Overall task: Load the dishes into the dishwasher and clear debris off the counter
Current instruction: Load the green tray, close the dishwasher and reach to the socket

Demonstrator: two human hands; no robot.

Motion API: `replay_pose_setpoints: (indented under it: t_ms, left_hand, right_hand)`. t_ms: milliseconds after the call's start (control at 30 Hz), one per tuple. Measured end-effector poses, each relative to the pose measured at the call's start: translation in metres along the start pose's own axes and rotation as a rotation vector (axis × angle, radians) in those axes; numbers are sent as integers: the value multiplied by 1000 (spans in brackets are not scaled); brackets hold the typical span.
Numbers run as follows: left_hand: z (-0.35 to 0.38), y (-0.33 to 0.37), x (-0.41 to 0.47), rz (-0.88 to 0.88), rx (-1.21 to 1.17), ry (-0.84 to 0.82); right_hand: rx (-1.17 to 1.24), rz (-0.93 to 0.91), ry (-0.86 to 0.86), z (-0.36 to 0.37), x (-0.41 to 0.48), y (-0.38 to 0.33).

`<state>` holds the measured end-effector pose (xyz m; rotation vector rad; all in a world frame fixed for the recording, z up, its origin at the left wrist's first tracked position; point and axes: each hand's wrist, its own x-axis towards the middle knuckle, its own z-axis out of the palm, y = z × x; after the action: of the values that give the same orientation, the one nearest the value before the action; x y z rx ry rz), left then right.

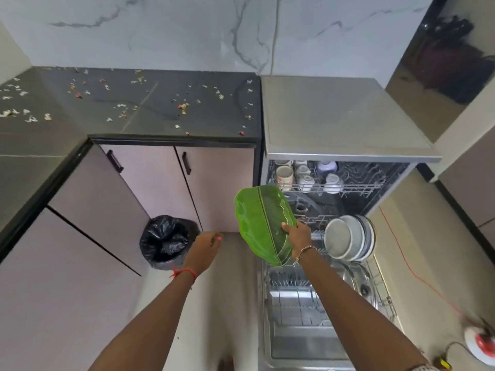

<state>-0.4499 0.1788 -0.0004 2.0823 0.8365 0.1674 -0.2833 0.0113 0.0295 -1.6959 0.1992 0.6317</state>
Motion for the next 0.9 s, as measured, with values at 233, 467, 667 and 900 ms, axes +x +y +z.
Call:
replay_pose_setpoints:
  t_ms: [233, 467, 667, 900]
  left_hand:
    - [83, 36, 1, -111, -75, -49]
    - [170, 97, -11, -180, -141, -65]
    - [237, 126, -21, -232, -260, -94]
    - [285, 140, -16, -383, -470, -148]
  right_hand:
    - [-17, 35, -20, -74, 28, 18]
    - [-91, 60, -74, -149, 74, 35]
    - [-102, 95, -114, -198, 108, 52]
    - [-109, 137, -123, -223, 135, 79]
